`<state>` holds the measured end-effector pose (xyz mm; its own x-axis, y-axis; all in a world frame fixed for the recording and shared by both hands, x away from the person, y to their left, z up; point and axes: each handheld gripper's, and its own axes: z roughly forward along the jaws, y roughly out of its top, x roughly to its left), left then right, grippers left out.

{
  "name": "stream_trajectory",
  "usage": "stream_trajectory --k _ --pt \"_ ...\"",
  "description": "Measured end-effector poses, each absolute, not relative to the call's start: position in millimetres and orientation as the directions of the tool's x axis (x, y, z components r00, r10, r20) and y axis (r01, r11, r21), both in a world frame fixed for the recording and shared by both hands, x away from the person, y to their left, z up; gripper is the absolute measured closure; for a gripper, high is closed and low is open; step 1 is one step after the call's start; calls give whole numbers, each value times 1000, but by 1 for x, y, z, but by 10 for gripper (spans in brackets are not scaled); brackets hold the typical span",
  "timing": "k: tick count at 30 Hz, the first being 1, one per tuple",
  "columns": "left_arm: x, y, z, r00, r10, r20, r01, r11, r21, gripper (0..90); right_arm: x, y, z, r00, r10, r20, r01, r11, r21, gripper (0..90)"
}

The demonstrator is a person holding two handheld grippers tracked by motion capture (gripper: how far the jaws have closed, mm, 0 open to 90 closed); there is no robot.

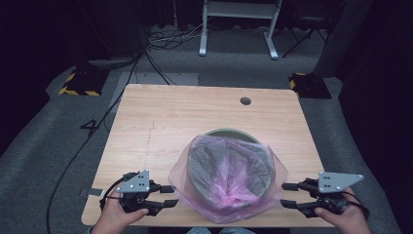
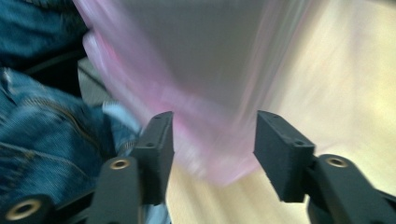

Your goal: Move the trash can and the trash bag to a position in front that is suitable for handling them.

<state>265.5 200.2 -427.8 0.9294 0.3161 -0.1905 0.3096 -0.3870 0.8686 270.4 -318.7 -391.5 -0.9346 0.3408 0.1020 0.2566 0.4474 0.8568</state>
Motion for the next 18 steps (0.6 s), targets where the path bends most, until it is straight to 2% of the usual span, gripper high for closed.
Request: stream_trajectory --k 3,5,7,10,15,16,18 --pt "264 204 -419 924 342 -172 296 -354 887 461 265 -329 -374 -932 353 89 234 395 888 414" --pt "267 207 -414 914 376 -153 285 -326 901 415 266 -332 -367 -914 402 59 219 365 905 351" --pt "274 209 -411 898 416 -142 281 -296 913 382 272 -332 -365 -895 445 29 212 365 907 327" --pt "285 212 -406 881 454 -135 274 -256 927 329 285 -329 -369 -886 461 49 235 356 904 286" --pt "308 206 -406 891 419 -173 286 -225 931 295 312 -319 -379 -897 426 114 284 361 888 242" --pt "311 202 -406 895 405 -186 294 -223 929 295 318 -317 -381 -903 404 144 300 355 886 273" --pt "317 195 -408 906 372 -201 299 -228 927 294 325 -313 -384 -923 339 185 308 358 881 519"
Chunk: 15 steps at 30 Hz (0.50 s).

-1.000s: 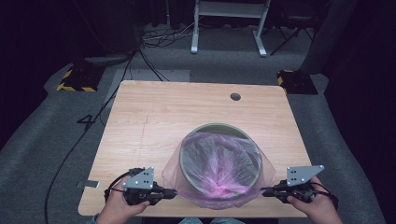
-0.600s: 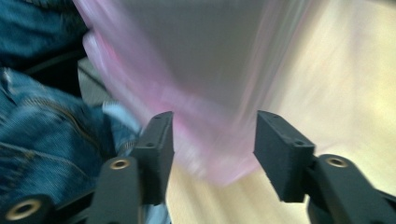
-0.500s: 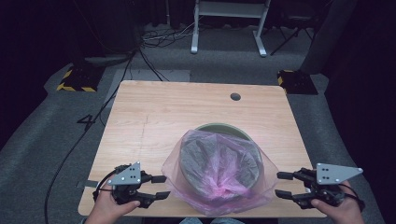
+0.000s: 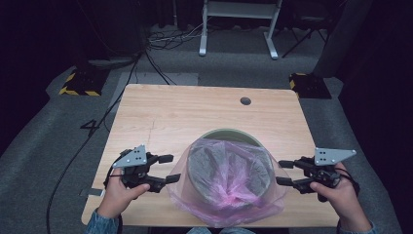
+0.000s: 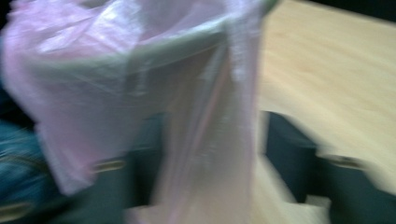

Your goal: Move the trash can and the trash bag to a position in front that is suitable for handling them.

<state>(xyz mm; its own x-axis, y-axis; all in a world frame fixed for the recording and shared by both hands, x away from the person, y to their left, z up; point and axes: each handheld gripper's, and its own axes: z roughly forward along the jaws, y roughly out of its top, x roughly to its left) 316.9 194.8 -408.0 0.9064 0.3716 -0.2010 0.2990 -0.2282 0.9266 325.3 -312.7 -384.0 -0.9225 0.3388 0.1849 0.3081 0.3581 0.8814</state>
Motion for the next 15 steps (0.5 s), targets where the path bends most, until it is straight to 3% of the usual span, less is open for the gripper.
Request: stream_trajectory --k 3,5,9,10,15 --pt "323 186 -411 918 330 -219 310 -255 916 326 330 -306 -385 -946 254 201 294 407 865 792" --pt "324 181 -412 923 304 -235 322 -278 905 513 332 -300 -383 -952 238 191 279 426 861 886" --pt "325 176 -408 938 265 -225 305 -315 899 848 335 -292 -376 -958 255 131 238 455 858 900" --pt "326 176 -407 937 273 -218 301 -313 901 896 337 -291 -375 -956 268 116 231 451 862 900" --pt "331 179 -398 922 328 -204 301 -278 912 900 347 -298 -364 -924 382 27 183 380 907 900"
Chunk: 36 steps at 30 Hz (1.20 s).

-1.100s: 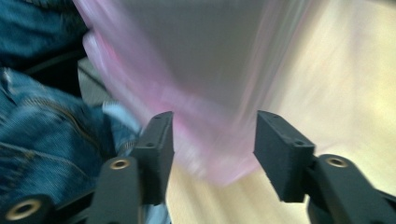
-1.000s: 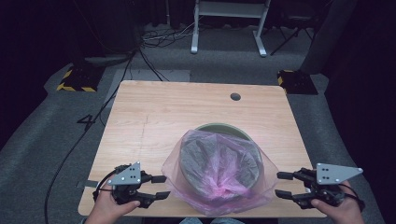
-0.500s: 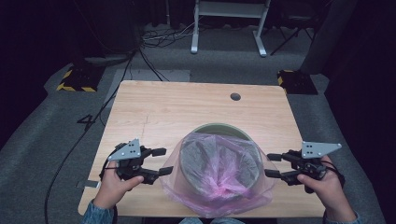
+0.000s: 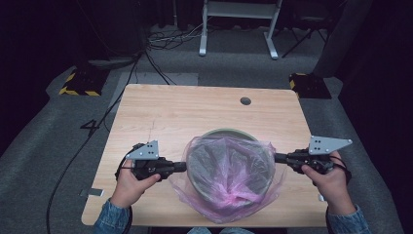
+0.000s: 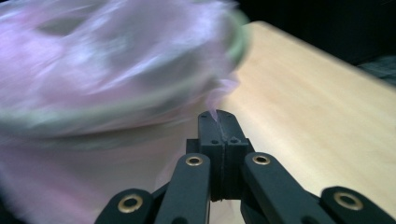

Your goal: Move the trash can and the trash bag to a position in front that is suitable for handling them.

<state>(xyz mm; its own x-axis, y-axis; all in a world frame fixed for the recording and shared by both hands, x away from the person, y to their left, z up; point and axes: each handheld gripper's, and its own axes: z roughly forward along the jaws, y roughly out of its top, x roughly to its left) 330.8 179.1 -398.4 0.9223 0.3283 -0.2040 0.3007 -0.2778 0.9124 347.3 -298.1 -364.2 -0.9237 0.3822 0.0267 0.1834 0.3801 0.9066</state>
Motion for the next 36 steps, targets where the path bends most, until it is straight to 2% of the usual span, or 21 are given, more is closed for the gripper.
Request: stream_trajectory --k 4,8,14,20,23,26,29,32,34,36 --pt "341 183 -401 895 382 -232 328 -208 921 900 362 -301 -366 -892 451 32 209 348 914 900" --pt "353 181 -413 860 437 -263 375 -194 906 900 378 -295 -380 -874 483 55 251 351 902 900" --pt "361 178 -421 848 426 -317 411 -150 899 900 397 -284 -395 -850 523 61 285 360 889 900" --pt "365 160 -436 854 391 -343 454 -238 859 900 419 -284 -425 -811 577 97 384 401 832 900" --pt "363 159 -441 852 384 -356 459 -221 861 900 423 -281 -445 -813 565 140 423 409 809 900" --pt "365 165 -444 828 437 -352 483 -234 844 900 421 -278 -450 -816 562 132 425 431 796 900" --pt "367 165 -456 797 509 -325 529 -330 781 900 420 -276 -447 -818 563 116 411 433 802 900" --pt "362 157 -469 789 510 -342 560 -370 741 900 418 -273 -447 -815 571 97 426 477 769 900" --pt "355 156 -472 801 508 -315 545 -402 736 900 415 -277 -454 -801 594 71 460 536 708 900" --pt "351 159 -474 800 519 -301 543 -416 729 900 412 -284 -458 -794 604 70 474 543 693 900"
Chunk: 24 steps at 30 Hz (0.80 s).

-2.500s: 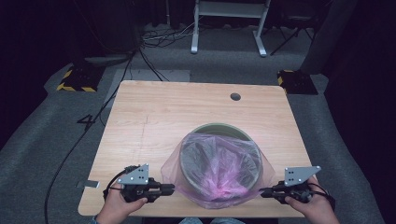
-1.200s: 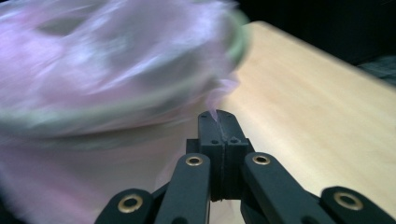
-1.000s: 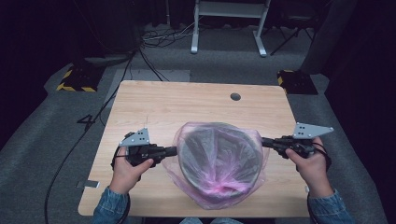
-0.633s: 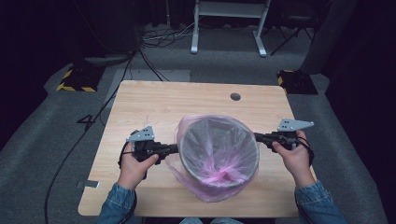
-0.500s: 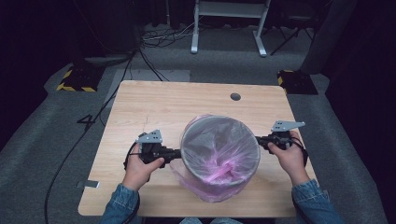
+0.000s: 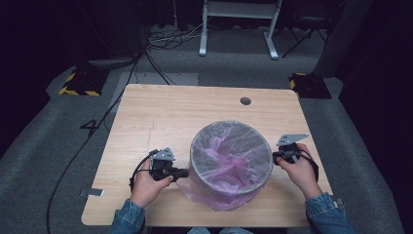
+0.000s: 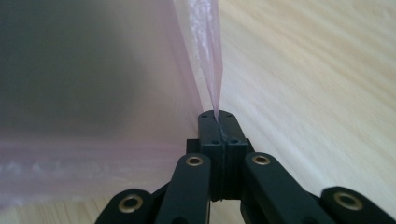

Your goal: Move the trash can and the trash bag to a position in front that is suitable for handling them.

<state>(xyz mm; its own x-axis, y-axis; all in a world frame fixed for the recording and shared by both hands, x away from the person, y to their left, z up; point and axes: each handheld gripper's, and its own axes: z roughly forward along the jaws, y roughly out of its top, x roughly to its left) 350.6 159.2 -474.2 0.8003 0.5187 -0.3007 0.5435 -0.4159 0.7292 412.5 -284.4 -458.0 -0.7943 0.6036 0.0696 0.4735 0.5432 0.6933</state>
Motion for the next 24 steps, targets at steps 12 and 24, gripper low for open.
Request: stream_trajectory --k 12,24 --pt "314 200 -459 765 574 -292 500 -243 831 380 364 -366 -459 -750 640 169 454 312 835 610" --pt "301 145 -419 889 447 -103 299 -394 869 214 331 -311 -395 -937 348 31 160 348 924 300"
